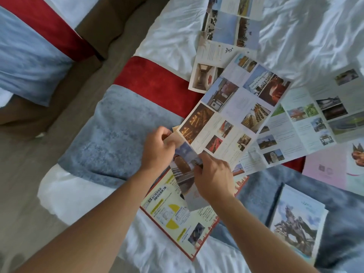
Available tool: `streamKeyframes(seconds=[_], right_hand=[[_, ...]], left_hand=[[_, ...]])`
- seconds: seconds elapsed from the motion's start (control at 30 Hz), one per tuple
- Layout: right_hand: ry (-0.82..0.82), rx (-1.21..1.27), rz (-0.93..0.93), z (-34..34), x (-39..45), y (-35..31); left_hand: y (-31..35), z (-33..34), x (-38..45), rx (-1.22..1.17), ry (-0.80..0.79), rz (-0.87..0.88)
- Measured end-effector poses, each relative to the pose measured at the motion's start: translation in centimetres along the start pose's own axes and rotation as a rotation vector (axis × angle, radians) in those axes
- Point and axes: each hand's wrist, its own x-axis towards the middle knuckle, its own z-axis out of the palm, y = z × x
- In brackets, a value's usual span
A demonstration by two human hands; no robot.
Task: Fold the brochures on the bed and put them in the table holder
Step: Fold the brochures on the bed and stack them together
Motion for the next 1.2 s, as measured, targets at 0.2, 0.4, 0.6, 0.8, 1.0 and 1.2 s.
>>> streamKeyframes(seconds=[0.2,0.4,0.6,0.8,1.0,1.2], right_hand=[[-0.083,0.004,-0.021,-1.5,-1.2,-0.3],[0.049,-0.137,0.001,-2.3,-0.8,2.1],[-0.023,-0.223,0.025,-2.8,0.7,4.5],[-0.061,-0.233,0.089,-1.8,1.7,5.8],[-0.086,-0.193,0.077,-1.2,2.2,6.7],[-0.139,-0.208,0.058,-1.0,1.5,7.0]], left_hand=[[0.1,0.9,-1.0,0.053,-0.018,0.028],[0.4,3.0,-1.0,0.153,-0.015,0.011],[1.1,3.7,-0.5,0.194,-0.061,-0.046],[1.4,4.9,0.6,0.247,-0.172,-0.124],[1.9,5.8,1.1,0.384,-0.161,-0.115],[2.3,5.6,0.4,0.379,-0.110,-0.051]])
